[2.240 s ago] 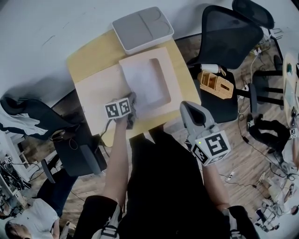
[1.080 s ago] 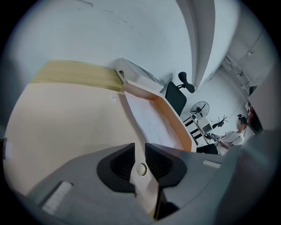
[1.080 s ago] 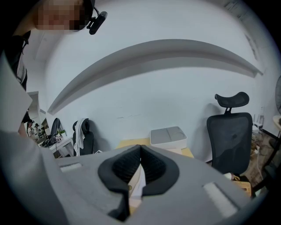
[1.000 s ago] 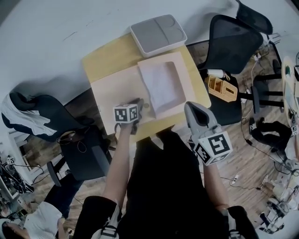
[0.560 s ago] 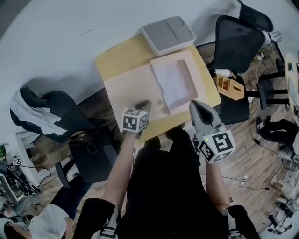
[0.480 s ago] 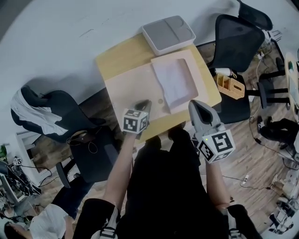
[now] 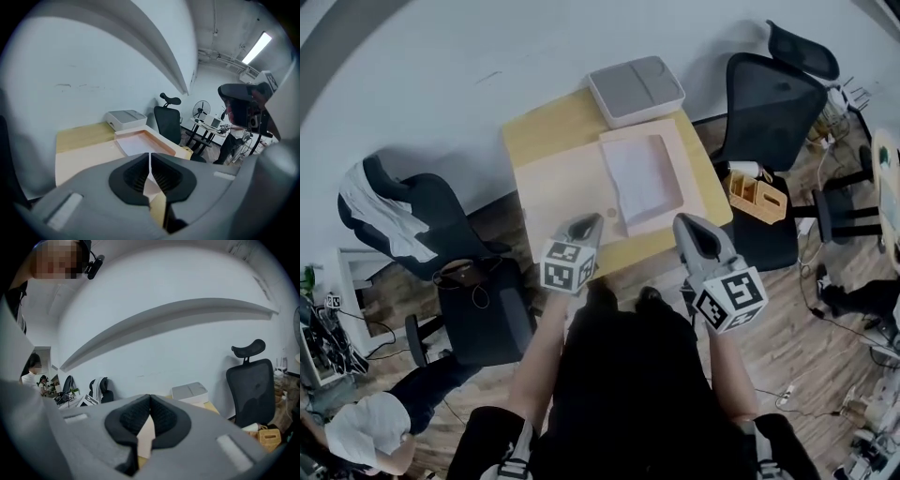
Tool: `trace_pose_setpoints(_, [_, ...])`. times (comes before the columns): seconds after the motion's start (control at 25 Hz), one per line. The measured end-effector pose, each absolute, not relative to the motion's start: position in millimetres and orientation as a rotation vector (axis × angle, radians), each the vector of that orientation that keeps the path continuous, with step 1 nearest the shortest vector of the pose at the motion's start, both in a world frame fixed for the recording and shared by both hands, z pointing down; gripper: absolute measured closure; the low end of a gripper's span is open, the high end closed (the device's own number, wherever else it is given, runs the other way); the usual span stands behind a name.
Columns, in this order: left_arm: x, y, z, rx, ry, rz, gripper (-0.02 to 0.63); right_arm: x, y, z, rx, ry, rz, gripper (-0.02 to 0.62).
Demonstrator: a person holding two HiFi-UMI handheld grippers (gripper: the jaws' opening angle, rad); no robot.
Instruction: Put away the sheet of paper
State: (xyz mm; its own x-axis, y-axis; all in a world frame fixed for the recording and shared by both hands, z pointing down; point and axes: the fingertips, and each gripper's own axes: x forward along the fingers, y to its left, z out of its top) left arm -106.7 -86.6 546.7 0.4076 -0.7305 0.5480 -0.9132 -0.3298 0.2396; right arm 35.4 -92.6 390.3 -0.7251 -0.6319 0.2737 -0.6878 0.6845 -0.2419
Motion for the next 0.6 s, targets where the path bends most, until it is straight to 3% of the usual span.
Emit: trace_pose_setpoints(0.6, [14.8,-23.4,441.9,2.163,-1.697,0.262,0.594,155.9,-58.1,394.0,0.913,-2.796,0.516,0.596])
